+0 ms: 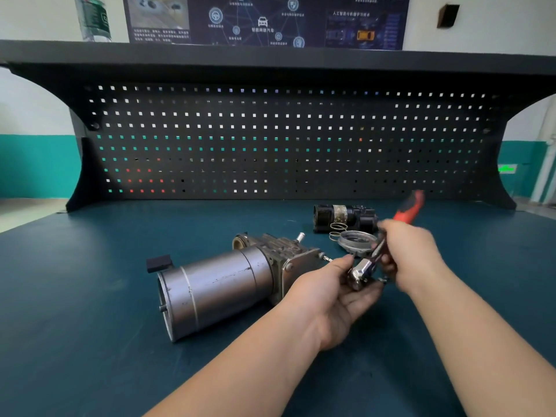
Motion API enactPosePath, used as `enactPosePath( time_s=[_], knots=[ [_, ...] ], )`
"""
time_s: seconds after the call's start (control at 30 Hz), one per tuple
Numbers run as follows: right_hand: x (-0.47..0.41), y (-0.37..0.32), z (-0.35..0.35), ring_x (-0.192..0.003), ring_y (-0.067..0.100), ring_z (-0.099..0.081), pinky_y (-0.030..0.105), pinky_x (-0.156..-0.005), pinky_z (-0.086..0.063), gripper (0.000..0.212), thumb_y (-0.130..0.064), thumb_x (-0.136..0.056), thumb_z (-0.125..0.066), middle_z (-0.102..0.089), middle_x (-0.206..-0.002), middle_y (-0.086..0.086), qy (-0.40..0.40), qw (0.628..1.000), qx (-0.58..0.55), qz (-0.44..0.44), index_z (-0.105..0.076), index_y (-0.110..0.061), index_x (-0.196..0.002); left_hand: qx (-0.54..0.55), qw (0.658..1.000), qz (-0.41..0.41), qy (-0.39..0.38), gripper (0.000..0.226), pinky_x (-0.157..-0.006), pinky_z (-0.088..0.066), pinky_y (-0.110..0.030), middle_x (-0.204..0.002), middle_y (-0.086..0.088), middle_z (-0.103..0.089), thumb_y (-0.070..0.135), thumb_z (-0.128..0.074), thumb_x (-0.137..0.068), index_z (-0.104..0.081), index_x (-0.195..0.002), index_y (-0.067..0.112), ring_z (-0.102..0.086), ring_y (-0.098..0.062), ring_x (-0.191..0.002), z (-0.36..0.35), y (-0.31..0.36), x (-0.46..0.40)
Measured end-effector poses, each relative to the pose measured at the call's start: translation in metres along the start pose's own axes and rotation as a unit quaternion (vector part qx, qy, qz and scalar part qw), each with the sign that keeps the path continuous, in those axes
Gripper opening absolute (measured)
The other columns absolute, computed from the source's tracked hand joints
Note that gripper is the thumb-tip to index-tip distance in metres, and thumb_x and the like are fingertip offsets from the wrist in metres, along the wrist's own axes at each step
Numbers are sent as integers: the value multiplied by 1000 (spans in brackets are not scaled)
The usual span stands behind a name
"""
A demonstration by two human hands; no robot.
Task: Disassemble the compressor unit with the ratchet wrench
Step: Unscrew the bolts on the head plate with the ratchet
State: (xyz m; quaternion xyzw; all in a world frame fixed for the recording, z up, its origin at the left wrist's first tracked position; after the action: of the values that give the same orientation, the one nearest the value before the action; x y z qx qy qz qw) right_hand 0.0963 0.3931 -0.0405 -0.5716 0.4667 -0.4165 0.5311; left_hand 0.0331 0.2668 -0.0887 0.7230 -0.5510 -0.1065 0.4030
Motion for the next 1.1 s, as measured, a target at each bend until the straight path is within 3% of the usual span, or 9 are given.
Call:
enactPosePath(
  time_s=[0.07,0.23,0.33,0.47,0.6,0.67,0.9,1.0,1.1],
  knots=[
    [-3,13,-1,-30,12,-35,15,-35,-25,23,-22,-90,-55,-52,-55,5,-21,998,4,-52,-49,-12,-69,-2,1000,-2,3,25,-49,-57,-30,-71,-18,-65,13,-56,-93,-58,-109,-5,-65,-26,-60,0,0,-1],
    [41,-71,-10,-36,5,-44,15,-36,-34,27,-23,-87,-62,-51,-43,-2,-32,951,7,307,-51,-11,-65,26,1000,-7,7,26,-51,-58,-32,-83,-17,-62,12,-61,-90,-60,-106,-8,-63,-30,-74,0,2,2],
    [68,-85,-22,-46,8,-43,20,-46,-37,27,-25,-86,-62,-48,-52,6,-75,913,23,401,-48,-11,-67,26,1000,-5,6,30,-59,-59,-34,-113,-22,-64,11,-64,-88,-62,-109,-10,-63,-32,-92,1,1,3],
    [47,-73,-13,-40,5,-43,16,-41,-35,29,-26,-87,-60,-49,-47,-4,-15,938,41,343,-47,-17,-63,30,1000,-6,4,20,-56,-59,-35,-94,-22,-66,8,-60,-90,-63,-100,-9,-66,-32,-83,1,2,2],
    [-8,7,-5,-30,10,-36,13,-30,-24,23,-22,-91,-52,-49,-54,5,-27,999,11,-24,-51,-11,-71,30,1000,1,-4,18,-50,-58,-32,-63,-17,-66,10,-58,-92,-60,-85,-7,-66,-28,-58,-2,1,2],
    [-10,24,-9,-35,11,-34,14,-30,-23,28,-26,-94,-50,-49,-56,4,-50,995,18,-84,-51,-9,-71,29,1000,3,-6,19,-51,-57,-33,-62,-17,-67,10,-56,-92,-59,-84,-7,-67,-28,-55,-2,1,1],
    [55,-82,-15,-44,2,-54,21,-45,-45,23,-37,-86,-64,-60,-53,-6,-53,926,7,373,-59,-19,-74,48,999,-13,9,18,-55,-59,-35,-88,-20,-65,13,-64,-88,-62,-87,-6,-67,-30,-66,1,7,5],
    [68,-83,-20,-50,1,-56,14,-50,-43,17,-30,-88,-66,-59,-56,-8,-61,910,30,409,-60,-18,-77,35,999,0,0,17,-60,-58,-36,-110,-23,-64,11,-60,-90,-64,-90,-6,-67,-30,-80,2,4,4],
    [46,-71,-9,-46,1,-55,17,-47,-43,22,-30,-89,-64,-60,-51,-11,-12,941,31,338,-59,-17,-72,39,999,-8,0,16,-59,-59,-37,-91,-22,-65,9,-61,-89,-63,-86,-7,-66,-33,-82,2,4,3]
  ],
)
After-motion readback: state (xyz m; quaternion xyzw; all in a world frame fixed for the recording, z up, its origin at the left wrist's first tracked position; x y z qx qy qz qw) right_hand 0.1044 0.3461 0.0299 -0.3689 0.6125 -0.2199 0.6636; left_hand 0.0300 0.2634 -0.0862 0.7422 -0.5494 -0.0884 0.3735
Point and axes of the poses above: each hand's wrist, its own x-axis away from the middle knuckle, its own z-axis out of the back of the hand, y = z × x, the point moved 10 cm from there along -x, towards the middle knuckle
